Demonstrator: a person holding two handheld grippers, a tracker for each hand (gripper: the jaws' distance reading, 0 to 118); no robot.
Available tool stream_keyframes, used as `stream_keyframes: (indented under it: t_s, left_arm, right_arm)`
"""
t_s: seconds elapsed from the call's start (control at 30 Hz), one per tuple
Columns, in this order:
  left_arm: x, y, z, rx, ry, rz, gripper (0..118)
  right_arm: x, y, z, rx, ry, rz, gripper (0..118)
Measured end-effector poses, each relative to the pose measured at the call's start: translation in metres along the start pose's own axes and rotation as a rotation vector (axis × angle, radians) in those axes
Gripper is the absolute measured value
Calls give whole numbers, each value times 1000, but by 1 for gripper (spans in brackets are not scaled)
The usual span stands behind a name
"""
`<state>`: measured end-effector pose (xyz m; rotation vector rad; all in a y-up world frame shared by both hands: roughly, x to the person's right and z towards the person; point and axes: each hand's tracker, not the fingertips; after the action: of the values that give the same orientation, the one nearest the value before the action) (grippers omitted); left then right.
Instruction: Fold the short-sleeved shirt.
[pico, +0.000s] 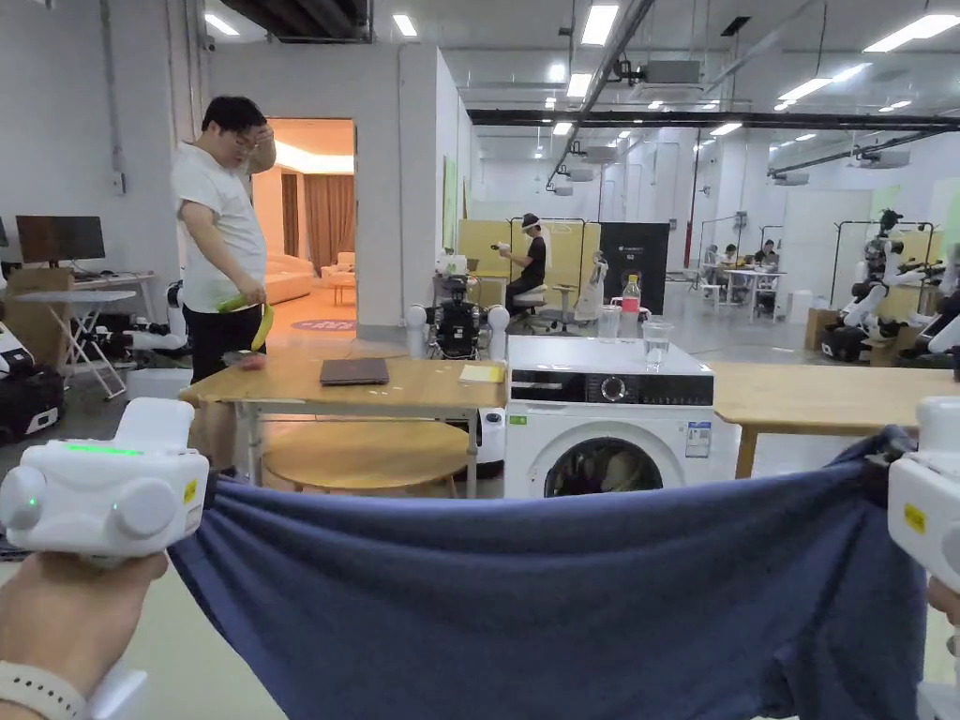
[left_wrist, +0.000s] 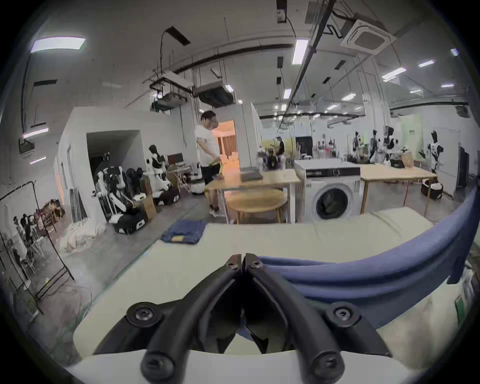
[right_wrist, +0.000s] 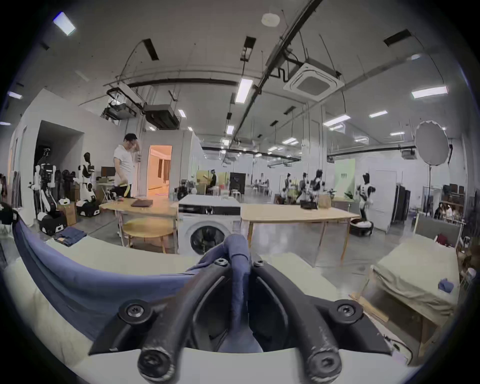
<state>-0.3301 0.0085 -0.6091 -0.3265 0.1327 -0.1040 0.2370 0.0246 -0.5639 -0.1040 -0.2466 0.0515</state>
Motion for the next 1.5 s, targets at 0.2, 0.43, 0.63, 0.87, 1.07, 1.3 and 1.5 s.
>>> stream_keyframes:
  t_s: [0.2, 0.43, 0.63, 0.87, 1.07, 1.3, 1.5]
  left_arm:
    - [-7, -65, 45, -41, -64, -20, 0]
    - [-23, -196, 131, -230, -171, -6, 0]
    - [-33, -315, 166, -457, -210, 177, 0]
    - [-15, -272, 191, -309, -203, 144, 113]
    - [48, -181, 202, -32, -261, 95, 115]
    - [76, -175, 183, -20, -244, 41, 0]
    - [28, -210, 169, -89, -237, 61, 0]
  right_arm:
    - [33, -54, 48, -41, 38, 30, 7]
    - [61, -171, 144, -248, 98, 49, 7]
    - [62, -297, 199, -497, 106, 93, 7]
    - [46, -281, 212, -529, 234, 47, 118]
    - [-38, -179, 221, -207, 343, -10, 117]
    - [-95, -155, 220, -165, 357, -21, 23]
    - [-108, -165, 215, -163, 355, 9, 0]
